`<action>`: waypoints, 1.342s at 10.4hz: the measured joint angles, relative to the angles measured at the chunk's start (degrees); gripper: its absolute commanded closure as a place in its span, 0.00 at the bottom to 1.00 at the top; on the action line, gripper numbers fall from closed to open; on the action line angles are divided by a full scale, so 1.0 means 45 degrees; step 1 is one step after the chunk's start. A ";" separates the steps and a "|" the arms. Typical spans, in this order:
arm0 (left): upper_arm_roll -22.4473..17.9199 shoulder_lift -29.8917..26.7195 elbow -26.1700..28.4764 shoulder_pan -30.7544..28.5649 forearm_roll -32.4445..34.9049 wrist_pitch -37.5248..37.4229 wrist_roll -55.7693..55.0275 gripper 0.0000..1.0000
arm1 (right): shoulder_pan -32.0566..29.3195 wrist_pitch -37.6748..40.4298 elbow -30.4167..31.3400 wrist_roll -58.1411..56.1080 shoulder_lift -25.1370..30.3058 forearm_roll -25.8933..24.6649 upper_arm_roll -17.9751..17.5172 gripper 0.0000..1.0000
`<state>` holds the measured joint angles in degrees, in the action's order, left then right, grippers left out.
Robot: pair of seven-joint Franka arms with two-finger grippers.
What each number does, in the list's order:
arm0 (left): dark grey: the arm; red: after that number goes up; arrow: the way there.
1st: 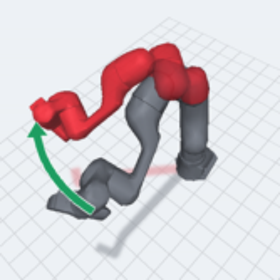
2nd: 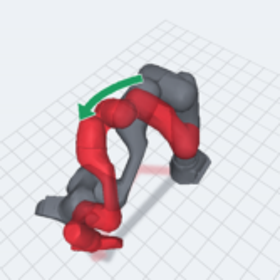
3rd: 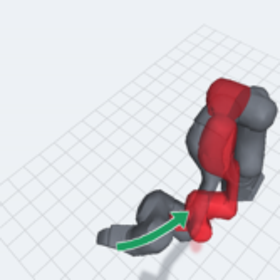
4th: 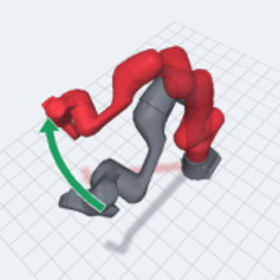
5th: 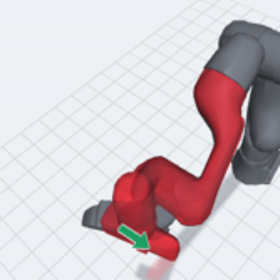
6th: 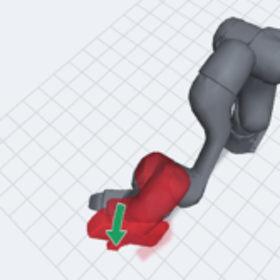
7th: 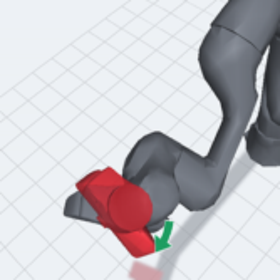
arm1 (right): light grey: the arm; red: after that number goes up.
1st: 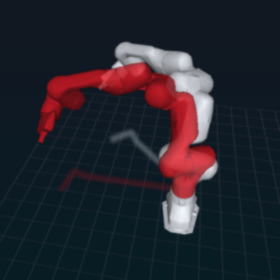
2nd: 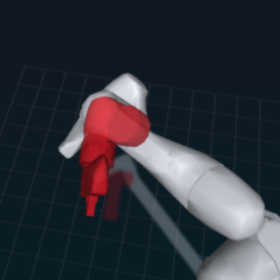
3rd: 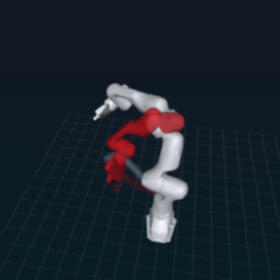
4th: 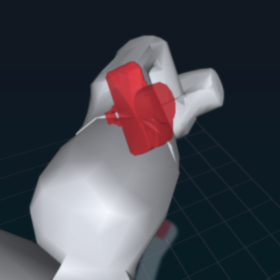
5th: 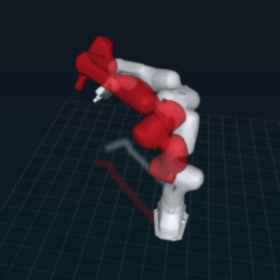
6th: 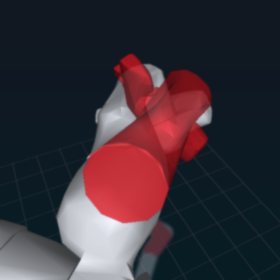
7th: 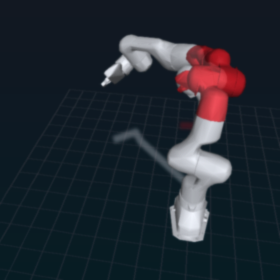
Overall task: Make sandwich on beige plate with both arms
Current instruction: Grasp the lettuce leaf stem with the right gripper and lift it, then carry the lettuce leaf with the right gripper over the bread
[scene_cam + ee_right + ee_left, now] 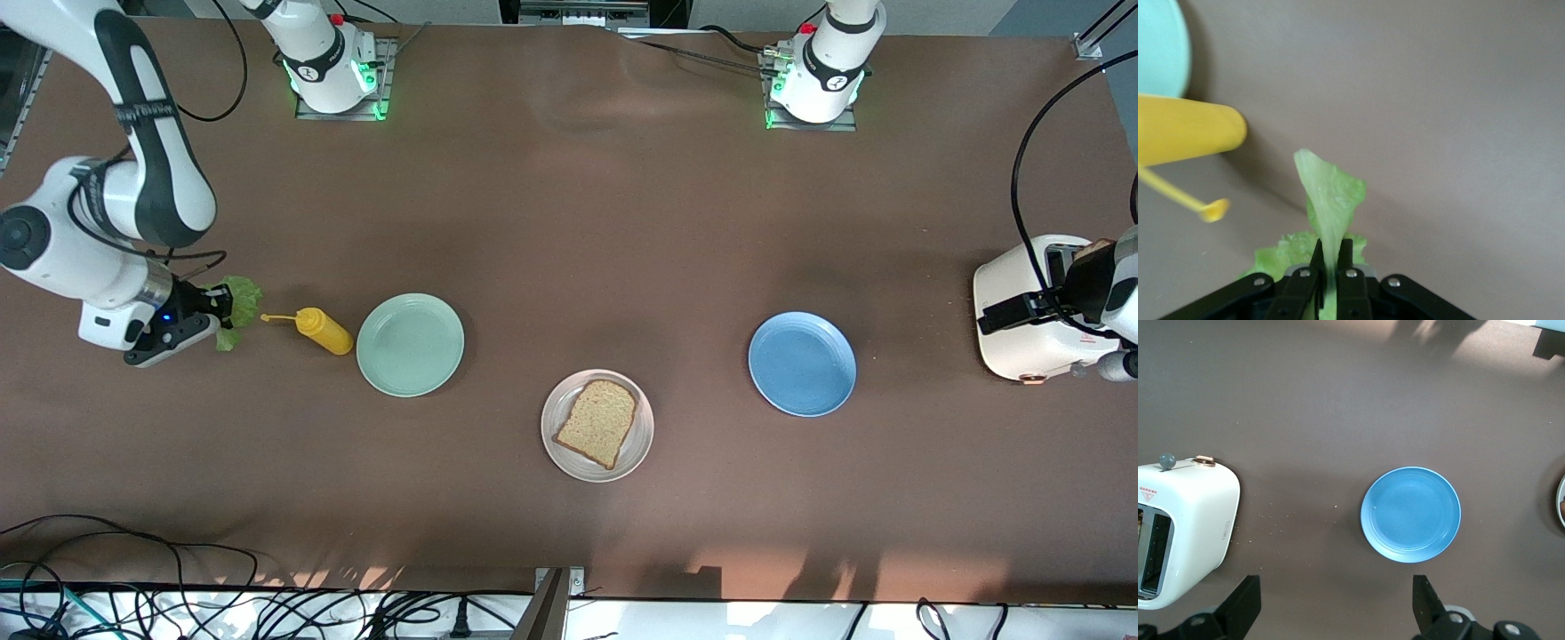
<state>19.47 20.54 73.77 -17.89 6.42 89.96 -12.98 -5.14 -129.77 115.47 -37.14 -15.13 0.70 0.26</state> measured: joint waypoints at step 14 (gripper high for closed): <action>0.0008 0.0003 0.0022 0.0001 0.0000 -0.0001 0.0040 0.00 | 0.5580 0.5985 -0.7331 0.9493 -0.2184 0.1583 -0.0688 1.00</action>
<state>19.51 20.56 73.87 -17.89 6.42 89.95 -12.80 19.97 -102.84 82.48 5.57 -24.96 7.82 -2.84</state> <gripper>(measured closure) 0.000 0.921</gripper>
